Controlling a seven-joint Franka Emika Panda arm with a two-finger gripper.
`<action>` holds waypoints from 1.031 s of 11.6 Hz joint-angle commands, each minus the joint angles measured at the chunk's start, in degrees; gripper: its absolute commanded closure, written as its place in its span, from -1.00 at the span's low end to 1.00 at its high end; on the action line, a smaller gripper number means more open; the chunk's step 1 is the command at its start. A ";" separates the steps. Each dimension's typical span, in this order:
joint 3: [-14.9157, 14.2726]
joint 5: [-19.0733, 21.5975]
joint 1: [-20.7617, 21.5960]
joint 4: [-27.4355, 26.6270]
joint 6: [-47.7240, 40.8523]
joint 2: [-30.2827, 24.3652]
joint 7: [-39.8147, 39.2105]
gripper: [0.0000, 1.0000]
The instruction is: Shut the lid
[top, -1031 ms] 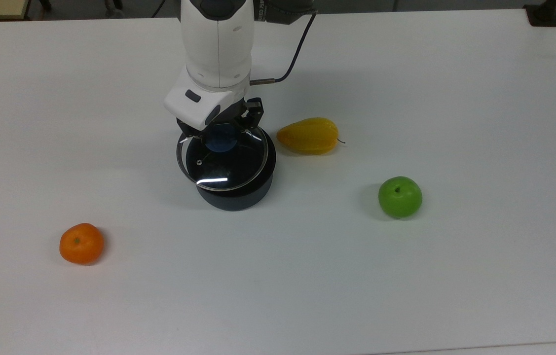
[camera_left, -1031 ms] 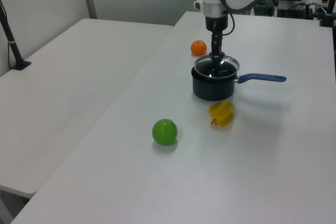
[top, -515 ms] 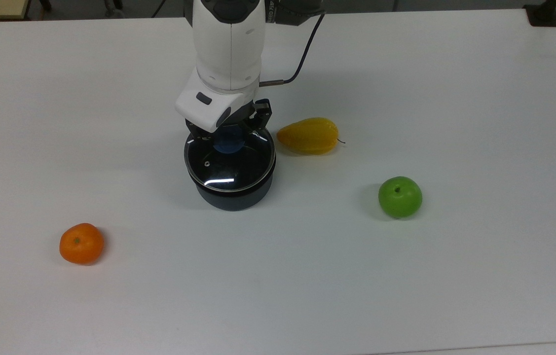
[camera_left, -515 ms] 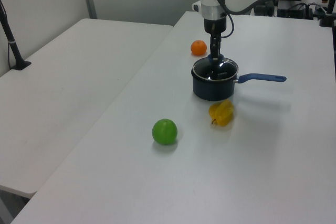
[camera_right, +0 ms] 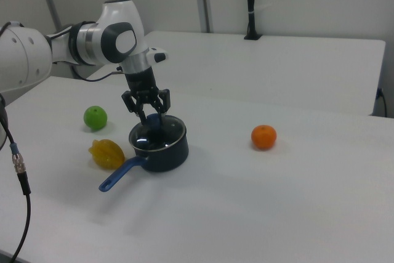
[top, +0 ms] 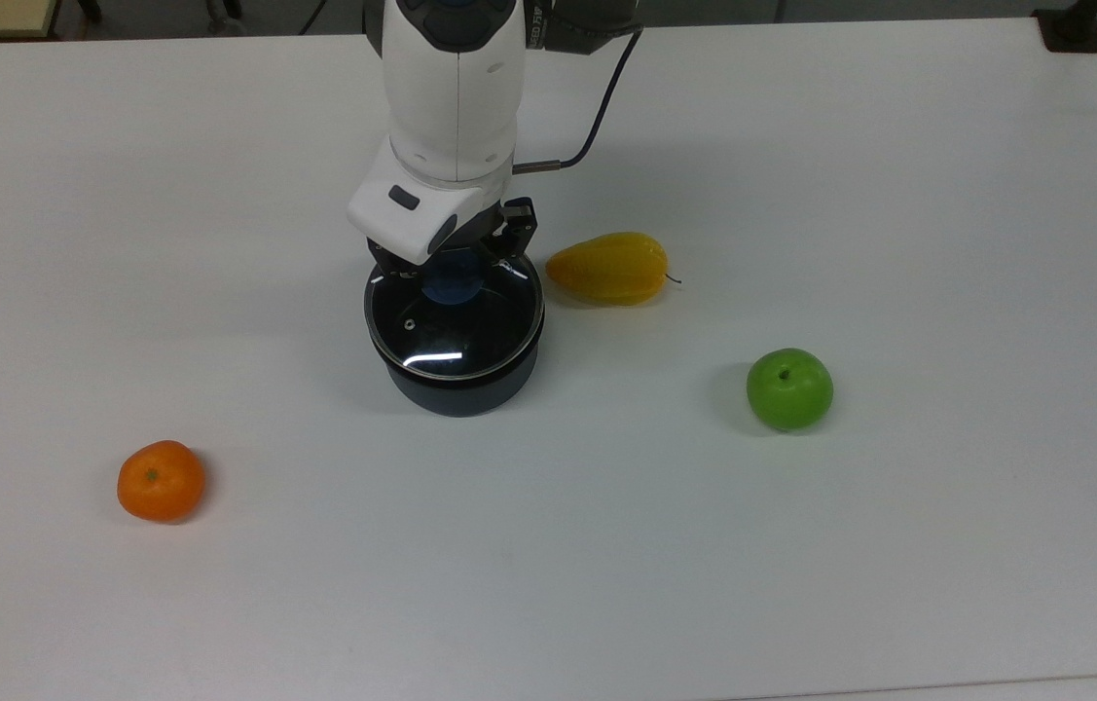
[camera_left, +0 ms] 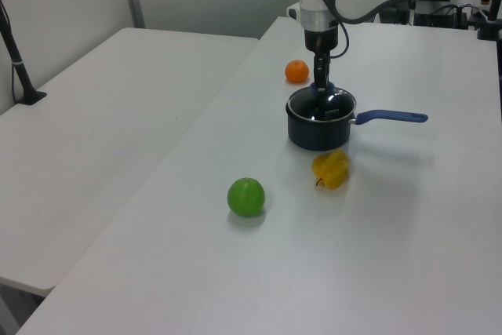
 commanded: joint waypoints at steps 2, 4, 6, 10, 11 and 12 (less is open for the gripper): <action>-0.42 -0.47 0.54 0.46 0.28 0.36 1.18 0.20; -0.42 -0.38 0.54 0.46 0.28 0.45 1.18 0.19; -0.42 -0.47 0.54 0.46 0.28 0.45 1.18 0.17; -0.42 -0.38 0.45 0.46 0.37 0.54 1.18 0.17; -0.42 -0.38 0.45 0.46 0.37 0.54 1.18 0.17; -0.42 -0.38 0.45 0.46 0.37 0.45 1.18 0.17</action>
